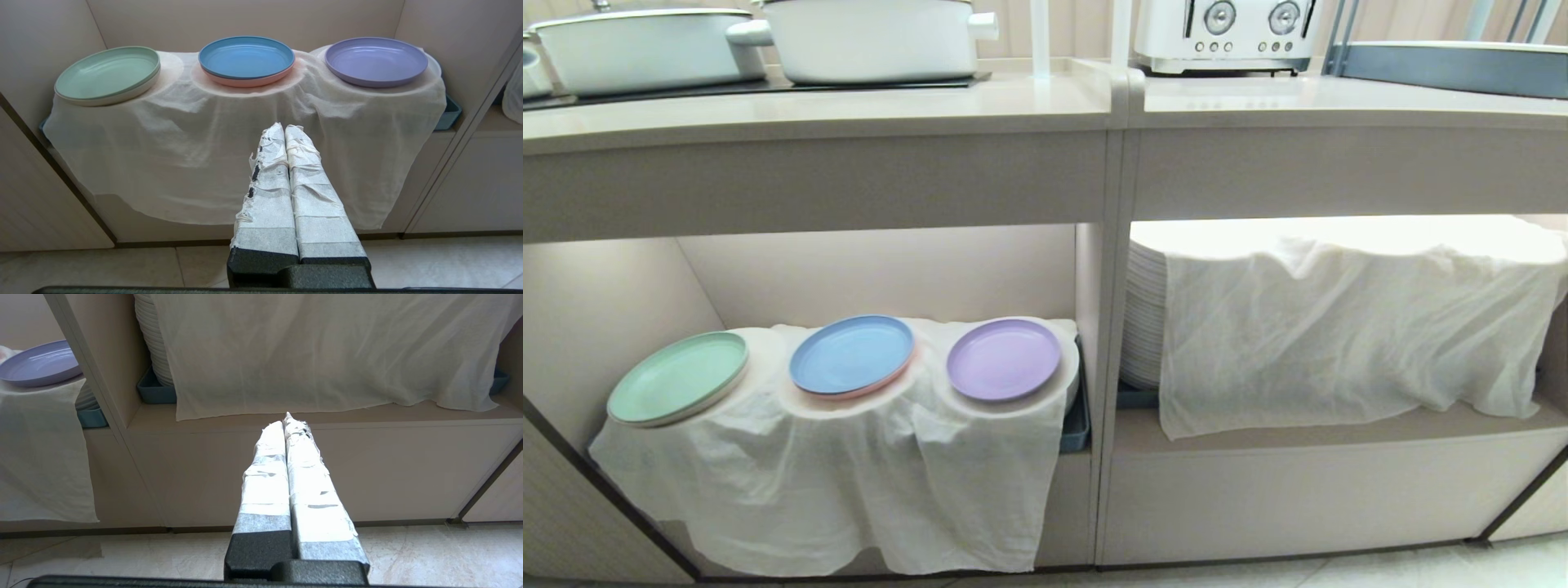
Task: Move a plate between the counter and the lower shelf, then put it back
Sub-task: Pick up the plate in the cupboard
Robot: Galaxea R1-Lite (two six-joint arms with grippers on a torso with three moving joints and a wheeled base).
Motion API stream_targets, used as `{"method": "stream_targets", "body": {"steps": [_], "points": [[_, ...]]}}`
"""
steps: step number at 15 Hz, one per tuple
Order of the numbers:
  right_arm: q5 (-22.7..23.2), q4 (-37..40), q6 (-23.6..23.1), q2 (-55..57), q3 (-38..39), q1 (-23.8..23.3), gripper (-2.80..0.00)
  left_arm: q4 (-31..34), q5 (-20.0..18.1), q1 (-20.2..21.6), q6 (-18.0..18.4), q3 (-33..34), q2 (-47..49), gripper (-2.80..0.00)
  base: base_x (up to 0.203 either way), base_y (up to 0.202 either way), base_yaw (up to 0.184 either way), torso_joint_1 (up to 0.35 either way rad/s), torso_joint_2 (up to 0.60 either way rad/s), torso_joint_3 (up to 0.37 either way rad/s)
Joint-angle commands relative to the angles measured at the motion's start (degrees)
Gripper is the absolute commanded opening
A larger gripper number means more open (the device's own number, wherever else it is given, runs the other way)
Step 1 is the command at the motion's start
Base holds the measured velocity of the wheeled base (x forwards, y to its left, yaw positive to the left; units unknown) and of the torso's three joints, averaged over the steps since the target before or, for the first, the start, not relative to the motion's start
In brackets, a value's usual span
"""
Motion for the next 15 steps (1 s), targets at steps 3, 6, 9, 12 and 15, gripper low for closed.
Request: {"method": "stream_targets", "body": {"steps": [3,6,9,12,15], "points": [[0.0,0.0,0.0,0.0,0.0,0.0,-2.80,-0.1,-1.5,0.0,3.2,-0.3,0.1,-2.80,0.000,0.000,0.000,0.000,0.00,0.000],[0.0,0.0,0.0,0.0,0.0,0.0,-2.80,1.4,-2.8,0.0,3.2,-4.1,1.0,-2.80,0.000,0.000,0.000,0.000,0.00,0.000],[0.0,0.0,0.0,0.0,0.0,0.0,-2.80,2.8,-3.7,-0.1,3.1,-9.3,6.7,-2.80,0.000,0.000,0.000,0.000,0.00,0.000],[0.0,0.0,0.0,0.0,0.0,0.0,-2.80,2.8,-8.1,-1.3,3.1,-15.4,17.3,-2.80,0.000,0.000,0.000,0.000,0.00,0.000],[0.0,0.0,0.0,0.0,0.0,0.0,-2.80,2.3,-12.2,-4.8,2.8,-21.1,30.4,-2.80,0.000,0.000,0.000,0.000,0.00,0.000]]}}
